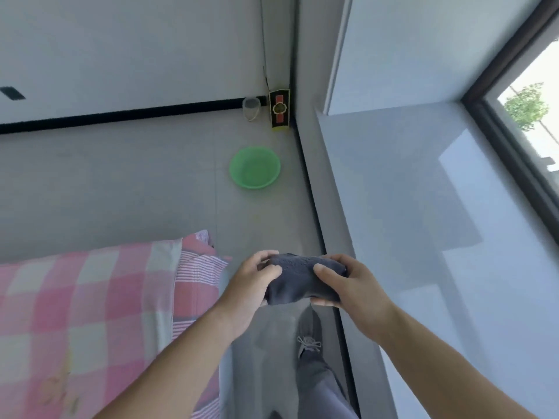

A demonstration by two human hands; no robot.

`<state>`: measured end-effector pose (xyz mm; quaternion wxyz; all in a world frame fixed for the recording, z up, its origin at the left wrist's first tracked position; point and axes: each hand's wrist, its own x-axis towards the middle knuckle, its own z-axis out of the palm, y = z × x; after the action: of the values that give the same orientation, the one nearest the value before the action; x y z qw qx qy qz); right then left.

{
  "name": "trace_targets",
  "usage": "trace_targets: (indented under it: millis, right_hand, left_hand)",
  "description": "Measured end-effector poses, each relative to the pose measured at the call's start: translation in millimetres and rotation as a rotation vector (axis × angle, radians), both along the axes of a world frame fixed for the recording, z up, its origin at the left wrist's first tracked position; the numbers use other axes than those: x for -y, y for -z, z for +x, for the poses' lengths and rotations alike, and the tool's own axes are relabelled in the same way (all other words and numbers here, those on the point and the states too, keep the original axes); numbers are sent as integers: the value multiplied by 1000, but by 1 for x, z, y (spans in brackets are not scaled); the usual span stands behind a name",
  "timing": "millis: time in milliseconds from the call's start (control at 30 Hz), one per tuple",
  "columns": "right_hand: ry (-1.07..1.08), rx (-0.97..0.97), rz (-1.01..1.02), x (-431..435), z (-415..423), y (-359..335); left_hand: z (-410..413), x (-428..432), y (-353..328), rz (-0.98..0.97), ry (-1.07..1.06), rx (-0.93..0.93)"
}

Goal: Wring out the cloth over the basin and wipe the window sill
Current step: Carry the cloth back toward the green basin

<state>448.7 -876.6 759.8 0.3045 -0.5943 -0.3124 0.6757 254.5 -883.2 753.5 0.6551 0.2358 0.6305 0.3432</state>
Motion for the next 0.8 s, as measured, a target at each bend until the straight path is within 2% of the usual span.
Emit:
trace_targets:
  millis: [400, 800]
  right_hand:
    - [-232, 37, -8, -278, -101, 12]
    - [-103, 62, -48, -510, -215, 38]
  left_hand:
    - [-98, -230, 7, -19, -194, -14]
    - [-216, -481, 29, -22, -97, -53]
